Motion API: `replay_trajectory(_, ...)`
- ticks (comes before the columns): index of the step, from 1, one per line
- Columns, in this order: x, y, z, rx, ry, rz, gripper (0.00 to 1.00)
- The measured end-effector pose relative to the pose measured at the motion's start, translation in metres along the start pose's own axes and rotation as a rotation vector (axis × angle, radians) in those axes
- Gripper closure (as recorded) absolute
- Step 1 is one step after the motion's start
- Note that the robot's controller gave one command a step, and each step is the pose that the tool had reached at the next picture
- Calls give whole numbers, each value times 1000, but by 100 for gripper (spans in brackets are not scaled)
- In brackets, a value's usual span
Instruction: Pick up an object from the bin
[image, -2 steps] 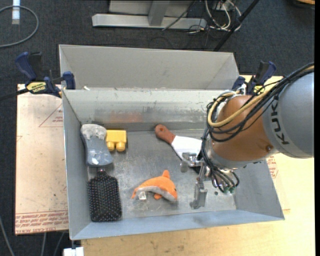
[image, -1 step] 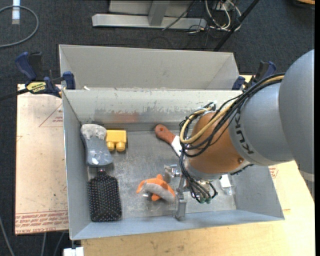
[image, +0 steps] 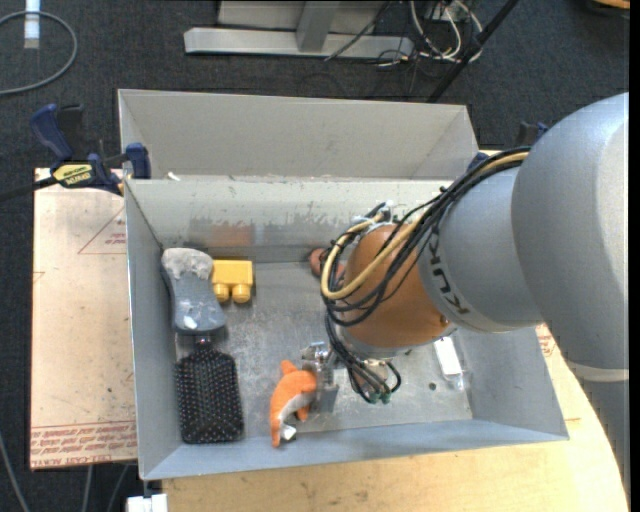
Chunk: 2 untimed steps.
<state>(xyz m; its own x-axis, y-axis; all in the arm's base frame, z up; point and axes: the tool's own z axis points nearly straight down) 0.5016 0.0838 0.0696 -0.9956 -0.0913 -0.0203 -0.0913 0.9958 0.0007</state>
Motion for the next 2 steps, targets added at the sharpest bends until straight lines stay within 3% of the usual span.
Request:
replay_trajectory(1, 0, 0, 0, 0, 0, 0, 100)
replay_trajectory(2, 9, 3, -156, -1, -4, -27, 100)
